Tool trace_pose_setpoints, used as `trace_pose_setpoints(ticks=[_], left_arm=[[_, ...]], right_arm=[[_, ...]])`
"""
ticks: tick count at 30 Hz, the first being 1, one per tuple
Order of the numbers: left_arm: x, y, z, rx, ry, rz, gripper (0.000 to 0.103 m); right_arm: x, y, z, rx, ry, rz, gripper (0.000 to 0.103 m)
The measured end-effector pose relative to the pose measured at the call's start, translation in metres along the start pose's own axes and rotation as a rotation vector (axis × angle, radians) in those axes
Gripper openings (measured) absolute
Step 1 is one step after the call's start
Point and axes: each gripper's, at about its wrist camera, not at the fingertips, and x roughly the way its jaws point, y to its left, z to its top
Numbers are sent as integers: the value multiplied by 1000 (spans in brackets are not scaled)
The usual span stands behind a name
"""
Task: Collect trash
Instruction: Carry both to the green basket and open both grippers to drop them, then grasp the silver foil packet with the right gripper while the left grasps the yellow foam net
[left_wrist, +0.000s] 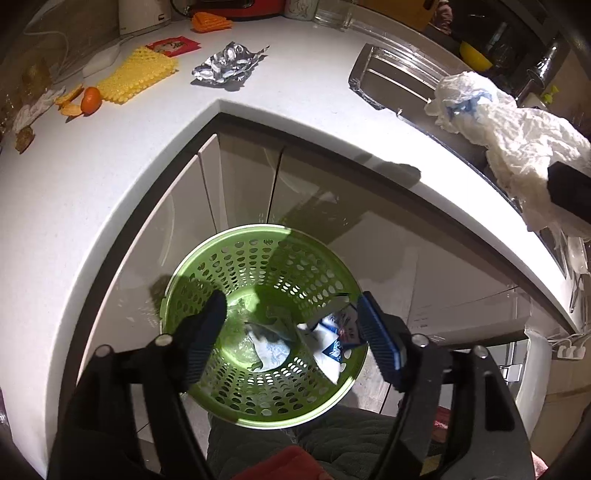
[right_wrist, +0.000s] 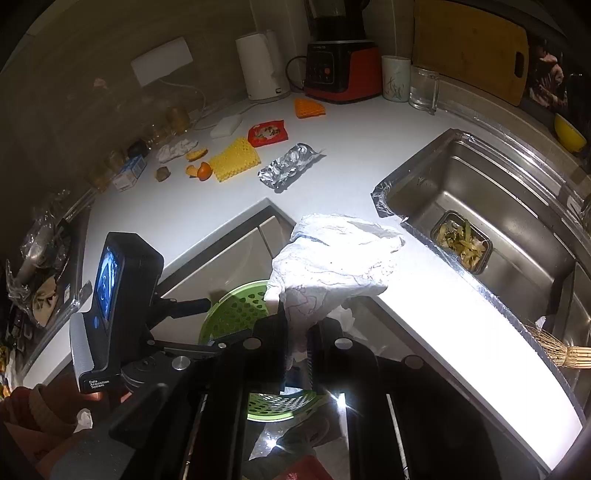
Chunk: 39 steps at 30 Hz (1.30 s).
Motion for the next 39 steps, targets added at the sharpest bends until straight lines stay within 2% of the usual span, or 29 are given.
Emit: trace_pose_setpoints(ticks=[3, 7, 12, 15, 16, 17, 18, 19, 21, 26, 30, 33, 39], left_arm=[[-4, 0, 2, -4, -5, -3, 82], [-18, 7, 6, -27, -17, -9, 86], [-57, 32, 13, -81, -92, 29, 95], [-77, 54, 16, -121, -136, 74, 95], [-81, 62, 17, -134, -143, 86, 95], [-86, 72, 17, -151, -149, 99, 95], [-89, 79, 18, -164, -153, 108, 95], [-93, 89, 17, -178, -158, 115, 95], [-97, 105, 16, -208, -163, 127, 95], [-100, 141, 18, -256, -171, 160, 95], [-103, 157, 29, -254, -189, 183, 95], [-104, 164, 47, -214, -211, 191, 95], [-99, 161, 102, -40, -266, 186, 95]], right_arm=[[1, 0, 1, 6, 2, 8, 10], [1, 2, 2, 2, 0, 25, 10], [10, 13, -2, -29, 33, 61, 11], [22, 25, -11, -60, 77, 90, 12], [26, 28, -14, -70, 91, 94, 20], [32, 33, -18, -81, 112, 99, 39], [36, 35, -20, -84, 125, 101, 51], [39, 37, -22, -85, 131, 100, 69], [43, 42, -23, -86, 127, 91, 78], [55, 47, -4, -56, 109, 77, 88], [66, 45, 24, -4, 65, 47, 88], [82, 44, 53, 36, 35, -4, 88], [123, 43, 118, 128, -32, -93, 88]])
